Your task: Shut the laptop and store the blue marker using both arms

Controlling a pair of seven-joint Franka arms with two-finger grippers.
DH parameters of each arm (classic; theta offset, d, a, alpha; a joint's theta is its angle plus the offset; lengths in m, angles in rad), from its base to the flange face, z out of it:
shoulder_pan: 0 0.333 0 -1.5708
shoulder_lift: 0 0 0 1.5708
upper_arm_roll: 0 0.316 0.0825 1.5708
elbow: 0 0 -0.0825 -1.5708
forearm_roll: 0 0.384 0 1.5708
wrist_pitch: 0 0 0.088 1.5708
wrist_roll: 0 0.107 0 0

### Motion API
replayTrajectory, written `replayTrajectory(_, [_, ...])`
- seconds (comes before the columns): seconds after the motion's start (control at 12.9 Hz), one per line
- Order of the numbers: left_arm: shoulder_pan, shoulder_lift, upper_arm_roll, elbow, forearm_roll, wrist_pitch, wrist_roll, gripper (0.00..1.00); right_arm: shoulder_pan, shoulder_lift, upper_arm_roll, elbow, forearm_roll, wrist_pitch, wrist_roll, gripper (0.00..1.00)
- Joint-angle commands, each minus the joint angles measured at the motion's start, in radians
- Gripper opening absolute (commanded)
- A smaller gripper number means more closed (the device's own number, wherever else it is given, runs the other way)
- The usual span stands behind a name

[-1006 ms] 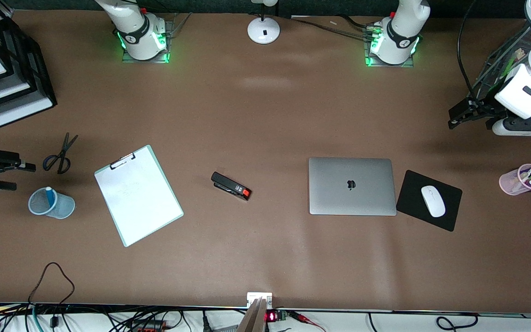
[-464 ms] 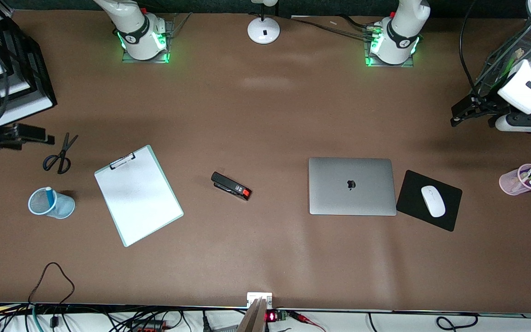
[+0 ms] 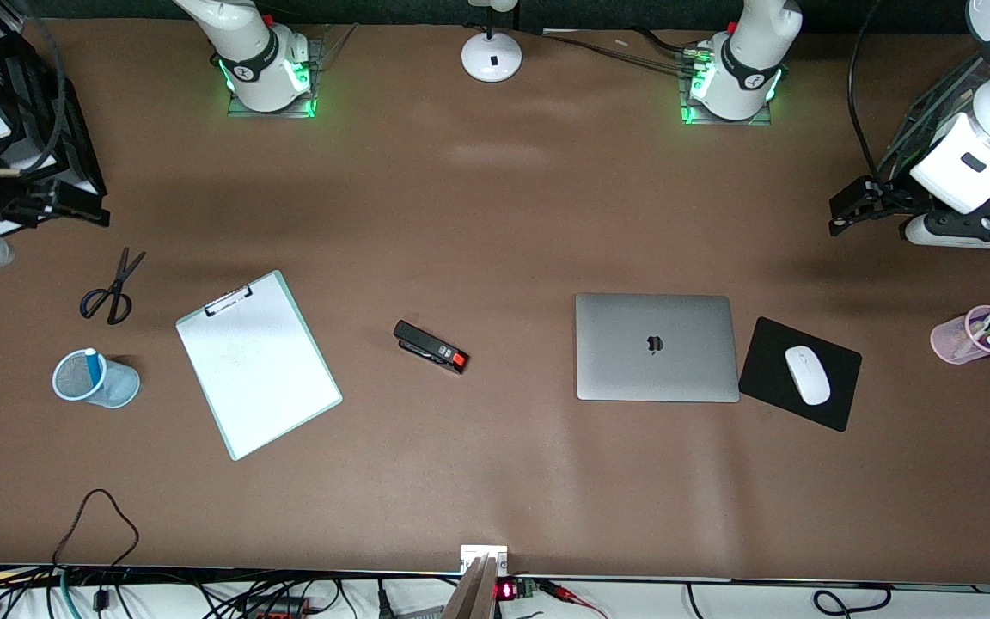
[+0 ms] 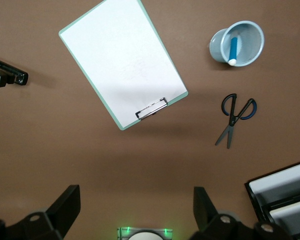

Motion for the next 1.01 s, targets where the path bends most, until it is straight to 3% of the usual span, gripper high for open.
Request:
replayTrajectory(0.0, [-0.003,0.002,-0.003,0.011,0.003,0.000,0.019,1.00,0.004,-0.139,0.003,-0.157,-0.023,0.101,0.024,1.00])
replayTrajectory(0.93, [-0.003,0.002,-0.003,0.011,0.003,-0.001,0.019,1.00,0.034,-0.170,0.009,-0.151,0.000,0.140,0.096,1.00])
